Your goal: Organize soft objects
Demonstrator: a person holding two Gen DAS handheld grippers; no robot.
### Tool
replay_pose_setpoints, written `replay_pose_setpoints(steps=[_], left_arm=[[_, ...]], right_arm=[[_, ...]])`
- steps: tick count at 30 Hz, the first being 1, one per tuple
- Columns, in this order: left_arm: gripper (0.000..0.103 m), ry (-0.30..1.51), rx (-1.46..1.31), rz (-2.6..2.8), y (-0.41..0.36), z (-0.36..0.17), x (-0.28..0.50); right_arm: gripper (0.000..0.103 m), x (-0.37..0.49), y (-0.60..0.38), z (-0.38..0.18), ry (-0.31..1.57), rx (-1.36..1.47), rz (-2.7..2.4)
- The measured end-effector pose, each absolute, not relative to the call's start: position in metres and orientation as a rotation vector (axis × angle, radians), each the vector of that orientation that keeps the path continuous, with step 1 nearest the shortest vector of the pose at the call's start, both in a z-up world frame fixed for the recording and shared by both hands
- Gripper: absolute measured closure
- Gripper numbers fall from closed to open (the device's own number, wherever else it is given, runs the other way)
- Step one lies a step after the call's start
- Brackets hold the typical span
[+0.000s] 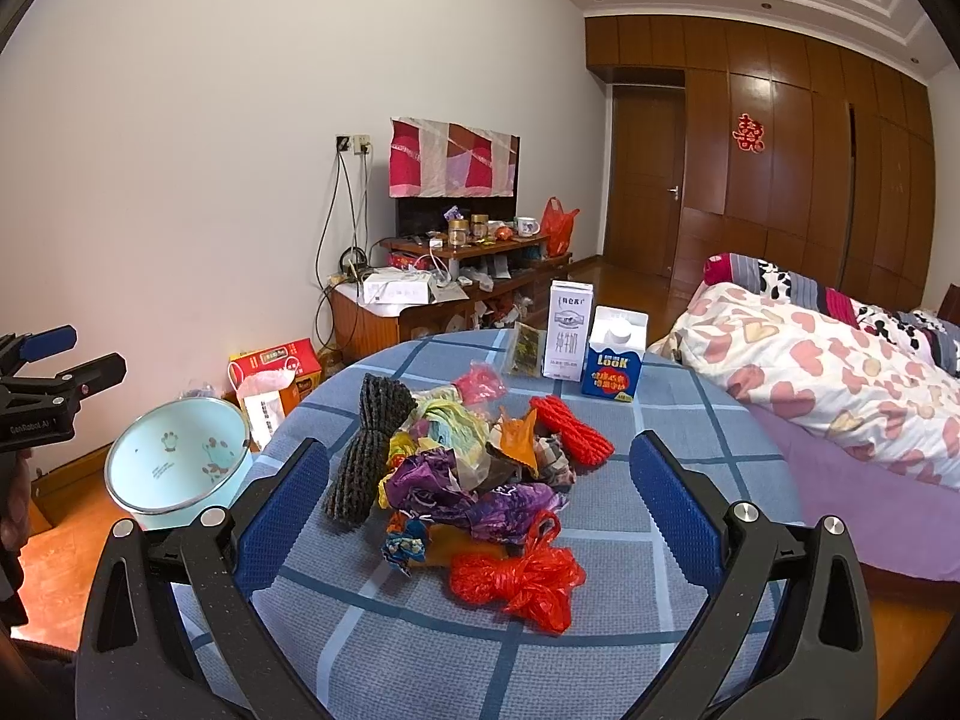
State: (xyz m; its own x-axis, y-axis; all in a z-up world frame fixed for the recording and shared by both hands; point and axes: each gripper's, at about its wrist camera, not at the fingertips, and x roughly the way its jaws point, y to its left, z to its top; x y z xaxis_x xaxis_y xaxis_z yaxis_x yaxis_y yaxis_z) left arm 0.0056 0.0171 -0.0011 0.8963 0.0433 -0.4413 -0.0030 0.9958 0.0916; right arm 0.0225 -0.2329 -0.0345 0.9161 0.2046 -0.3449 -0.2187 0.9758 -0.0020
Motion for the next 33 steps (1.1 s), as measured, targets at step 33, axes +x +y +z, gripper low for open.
replay_pose_setpoints(steps=[33], left_arm=[[0.006,0.456,0.086,0.032,0.0215,-0.0001,0.0075]], right_arm=[[0.005,0.0231,-0.2335,-0.0337,0.352,-0.041,0.219]])
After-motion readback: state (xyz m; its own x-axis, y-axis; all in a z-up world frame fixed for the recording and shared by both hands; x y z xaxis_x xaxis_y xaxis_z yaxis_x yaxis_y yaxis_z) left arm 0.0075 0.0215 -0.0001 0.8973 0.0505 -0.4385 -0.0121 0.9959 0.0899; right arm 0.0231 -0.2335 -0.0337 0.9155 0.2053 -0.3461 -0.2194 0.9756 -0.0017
